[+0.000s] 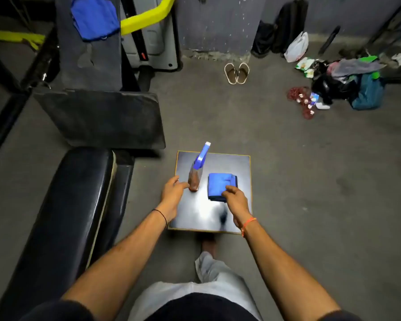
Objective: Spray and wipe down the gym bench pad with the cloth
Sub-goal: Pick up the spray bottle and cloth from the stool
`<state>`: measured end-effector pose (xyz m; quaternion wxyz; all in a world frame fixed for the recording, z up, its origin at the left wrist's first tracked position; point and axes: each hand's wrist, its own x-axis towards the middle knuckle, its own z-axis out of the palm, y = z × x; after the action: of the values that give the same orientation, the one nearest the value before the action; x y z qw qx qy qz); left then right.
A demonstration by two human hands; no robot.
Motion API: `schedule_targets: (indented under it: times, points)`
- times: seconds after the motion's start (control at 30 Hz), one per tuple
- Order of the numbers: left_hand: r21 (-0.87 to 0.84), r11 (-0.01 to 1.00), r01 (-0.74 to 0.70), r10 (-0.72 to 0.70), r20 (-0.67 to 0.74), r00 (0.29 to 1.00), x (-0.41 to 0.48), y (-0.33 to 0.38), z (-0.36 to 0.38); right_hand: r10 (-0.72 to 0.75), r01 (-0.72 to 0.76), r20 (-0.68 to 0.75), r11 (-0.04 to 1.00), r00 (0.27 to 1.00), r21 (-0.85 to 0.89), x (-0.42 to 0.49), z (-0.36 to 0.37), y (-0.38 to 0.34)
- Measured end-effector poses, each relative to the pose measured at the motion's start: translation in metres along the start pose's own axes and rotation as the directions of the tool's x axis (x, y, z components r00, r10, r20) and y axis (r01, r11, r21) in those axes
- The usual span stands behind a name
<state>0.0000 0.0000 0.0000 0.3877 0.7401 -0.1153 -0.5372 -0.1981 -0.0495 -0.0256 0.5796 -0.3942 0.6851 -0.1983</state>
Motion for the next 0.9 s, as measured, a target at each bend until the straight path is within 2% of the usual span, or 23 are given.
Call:
schedule_targets:
  times: [0.07,0.13,0.3,0.4,0.67,0.8,0.9]
  points:
    - [-0.002,0.999,-0.039,0.039,-0.017,0.999,0.002,0.005,0.006,-0.118,0.12,0.024,0.957,0.993,-0.263,0.011,-0.003,-0.004]
    - [0.085,0.993,-0.076,0.079,-0.037,0.996,-0.008,0.014,0.013,-0.226,0.243,0.096,0.84,0.97,-0.484,0.02,-0.006,0.001]
    - [0.299,0.927,-0.228,0.245,-0.02,0.969,0.007,0.015,0.019,-0.326,0.427,0.288,0.534,0.901,-0.73,0.041,-0.006,0.007]
    - [0.326,0.893,-0.31,0.322,0.018,0.947,0.012,0.022,0.023,-0.315,0.459,0.346,0.441,0.884,-0.771,0.051,-0.001,0.012]
    - [0.308,0.816,-0.488,0.467,0.145,0.872,0.025,0.039,0.029,-0.262,0.446,0.387,0.226,0.884,-0.866,0.073,0.002,0.023]
    - [0.373,0.748,-0.55,0.533,0.156,0.831,0.026,0.041,0.032,-0.217,0.45,0.412,0.174,0.885,-0.876,0.088,0.003,0.026]
    - [0.375,0.764,-0.526,0.52,0.125,0.845,0.023,0.037,0.033,-0.224,0.452,0.413,0.165,0.883,-0.876,0.09,0.004,0.019]
